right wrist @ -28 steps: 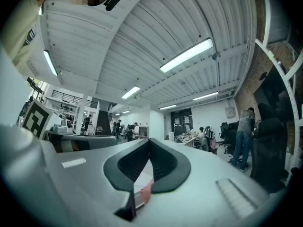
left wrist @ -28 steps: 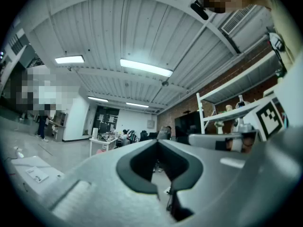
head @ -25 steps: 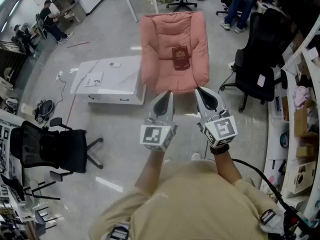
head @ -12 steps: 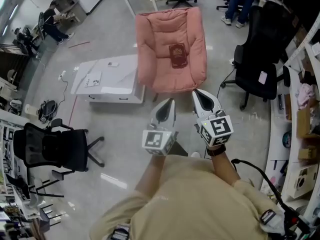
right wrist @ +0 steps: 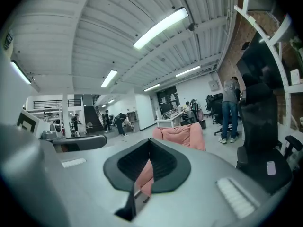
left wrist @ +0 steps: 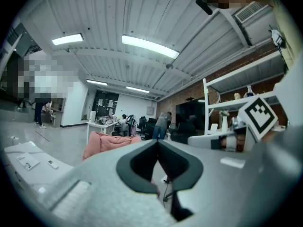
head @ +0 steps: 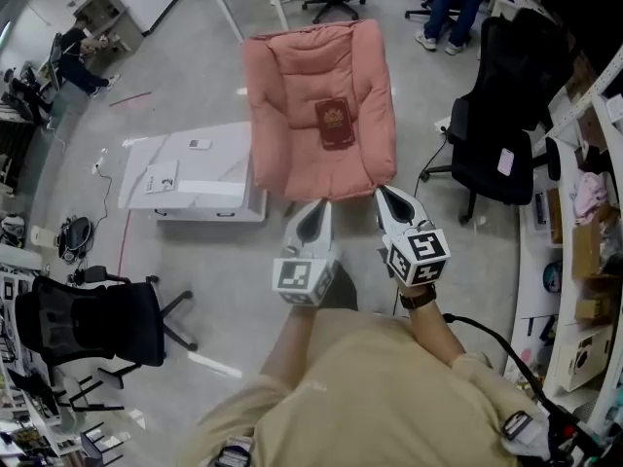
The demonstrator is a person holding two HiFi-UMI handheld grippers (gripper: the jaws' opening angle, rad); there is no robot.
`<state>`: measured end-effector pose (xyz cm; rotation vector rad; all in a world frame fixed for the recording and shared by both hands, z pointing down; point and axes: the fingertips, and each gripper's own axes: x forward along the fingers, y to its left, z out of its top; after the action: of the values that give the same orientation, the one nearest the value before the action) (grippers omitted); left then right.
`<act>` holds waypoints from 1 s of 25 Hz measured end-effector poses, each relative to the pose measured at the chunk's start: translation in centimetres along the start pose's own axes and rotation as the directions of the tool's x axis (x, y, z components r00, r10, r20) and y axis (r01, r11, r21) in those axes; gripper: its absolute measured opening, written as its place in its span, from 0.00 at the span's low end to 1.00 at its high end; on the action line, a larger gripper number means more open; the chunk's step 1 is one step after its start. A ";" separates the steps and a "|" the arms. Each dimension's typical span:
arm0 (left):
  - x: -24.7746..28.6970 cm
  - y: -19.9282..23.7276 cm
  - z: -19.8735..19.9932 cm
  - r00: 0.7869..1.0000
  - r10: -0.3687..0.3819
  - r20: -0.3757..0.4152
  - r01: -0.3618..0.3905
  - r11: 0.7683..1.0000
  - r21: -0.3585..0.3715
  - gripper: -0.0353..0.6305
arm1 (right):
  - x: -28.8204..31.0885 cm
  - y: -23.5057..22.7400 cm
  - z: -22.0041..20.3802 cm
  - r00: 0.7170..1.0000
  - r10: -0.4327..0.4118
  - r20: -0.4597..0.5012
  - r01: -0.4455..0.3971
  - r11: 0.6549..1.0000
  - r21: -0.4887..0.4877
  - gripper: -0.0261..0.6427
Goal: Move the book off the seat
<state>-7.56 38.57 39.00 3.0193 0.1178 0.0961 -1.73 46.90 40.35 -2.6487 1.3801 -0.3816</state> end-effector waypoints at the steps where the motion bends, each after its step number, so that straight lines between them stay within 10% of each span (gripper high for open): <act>1: 1.4 1.4 0.2 1.000 -0.004 0.002 0.004 1.000 -0.002 0.06 | 1.7 -0.3 0.4 1.000 0.000 -0.004 0.000 1.000 -0.005 0.05; 14: 15.0 18.5 4.3 0.991 -0.109 0.080 0.111 0.994 -0.023 0.06 | 23.6 -0.9 5.3 0.997 -0.005 -0.073 -0.003 0.994 -0.109 0.05; 25: 21.5 28.9 -5.7 0.981 -0.001 -0.192 -0.033 0.983 -0.178 0.06 | 32.0 -4.8 -1.5 0.958 -0.018 -0.286 0.009 0.999 -0.032 0.05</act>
<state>15.56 12.33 49.42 2.8236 0.0960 0.3788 19.20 23.43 48.05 -2.7115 1.4529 -0.7797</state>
